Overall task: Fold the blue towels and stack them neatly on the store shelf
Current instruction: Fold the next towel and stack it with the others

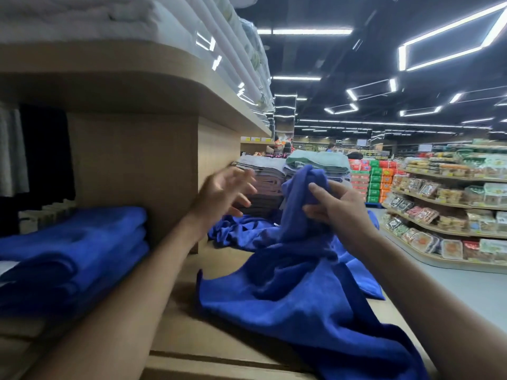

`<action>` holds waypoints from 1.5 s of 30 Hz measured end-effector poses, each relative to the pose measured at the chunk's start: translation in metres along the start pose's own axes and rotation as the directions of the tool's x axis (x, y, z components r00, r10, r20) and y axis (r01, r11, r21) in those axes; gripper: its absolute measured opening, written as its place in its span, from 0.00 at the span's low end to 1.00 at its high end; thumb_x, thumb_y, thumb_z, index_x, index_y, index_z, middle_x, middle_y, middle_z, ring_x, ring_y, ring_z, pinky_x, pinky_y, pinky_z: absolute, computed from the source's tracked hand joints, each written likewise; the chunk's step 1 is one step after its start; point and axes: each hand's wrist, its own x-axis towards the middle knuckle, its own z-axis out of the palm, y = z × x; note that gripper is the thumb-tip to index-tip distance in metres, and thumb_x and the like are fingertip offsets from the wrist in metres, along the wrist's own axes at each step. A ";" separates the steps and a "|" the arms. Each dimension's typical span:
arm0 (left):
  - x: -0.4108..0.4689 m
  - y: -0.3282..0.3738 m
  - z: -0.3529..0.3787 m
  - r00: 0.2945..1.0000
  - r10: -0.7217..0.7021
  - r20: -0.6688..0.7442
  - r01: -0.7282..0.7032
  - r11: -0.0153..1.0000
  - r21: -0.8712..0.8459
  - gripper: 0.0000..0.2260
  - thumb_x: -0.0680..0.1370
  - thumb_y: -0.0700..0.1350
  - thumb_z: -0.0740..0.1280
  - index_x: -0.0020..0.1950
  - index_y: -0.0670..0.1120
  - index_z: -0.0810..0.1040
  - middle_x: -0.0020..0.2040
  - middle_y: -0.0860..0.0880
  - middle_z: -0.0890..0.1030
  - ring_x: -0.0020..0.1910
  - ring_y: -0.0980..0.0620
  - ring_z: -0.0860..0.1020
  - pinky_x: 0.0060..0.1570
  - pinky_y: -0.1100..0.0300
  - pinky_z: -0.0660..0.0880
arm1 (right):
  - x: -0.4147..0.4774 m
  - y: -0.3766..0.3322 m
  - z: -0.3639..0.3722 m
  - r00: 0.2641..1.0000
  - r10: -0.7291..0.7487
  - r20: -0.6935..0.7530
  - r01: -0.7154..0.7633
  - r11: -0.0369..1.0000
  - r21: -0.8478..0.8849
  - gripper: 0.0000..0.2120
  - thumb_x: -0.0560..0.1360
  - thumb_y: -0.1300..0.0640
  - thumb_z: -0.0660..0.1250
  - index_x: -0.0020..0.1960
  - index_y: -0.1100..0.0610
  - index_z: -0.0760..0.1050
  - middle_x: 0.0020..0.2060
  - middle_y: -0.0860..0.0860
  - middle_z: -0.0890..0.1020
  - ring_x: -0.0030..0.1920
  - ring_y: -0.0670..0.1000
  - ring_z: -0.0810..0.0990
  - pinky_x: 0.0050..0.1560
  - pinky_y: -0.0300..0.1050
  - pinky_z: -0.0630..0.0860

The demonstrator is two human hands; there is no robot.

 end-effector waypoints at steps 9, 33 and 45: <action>-0.008 -0.045 0.052 0.942 -0.174 0.286 0.018 0.879 0.477 0.04 0.78 0.49 0.72 0.45 0.51 0.80 0.38 0.55 0.83 0.37 0.58 0.81 0.38 0.61 0.76 | 0.011 0.019 -0.011 0.975 0.214 0.062 -0.141 0.805 -0.576 0.15 0.79 0.55 0.70 0.65 0.51 0.76 0.52 0.51 0.85 0.24 0.46 0.79 0.24 0.38 0.73; -0.008 -0.013 0.037 0.918 -0.172 0.358 0.346 0.788 -0.509 0.12 0.77 0.40 0.73 0.60 0.42 0.82 0.57 0.39 0.83 0.55 0.43 0.82 0.58 0.50 0.79 | -0.010 0.015 0.015 0.876 0.297 0.380 -0.257 0.954 -0.153 0.25 0.68 0.38 0.79 0.52 0.58 0.85 0.48 0.60 0.85 0.47 0.59 0.79 0.50 0.53 0.75; 0.013 -0.019 -0.017 0.841 0.259 -0.474 -0.027 0.897 0.442 0.12 0.73 0.55 0.69 0.39 0.50 0.71 0.32 0.60 0.77 0.29 0.59 0.71 0.30 0.64 0.66 | 0.009 -0.023 -0.044 0.805 -0.150 -0.574 0.259 0.959 0.112 0.07 0.76 0.65 0.69 0.52 0.55 0.78 0.37 0.52 0.78 0.32 0.45 0.75 0.32 0.40 0.74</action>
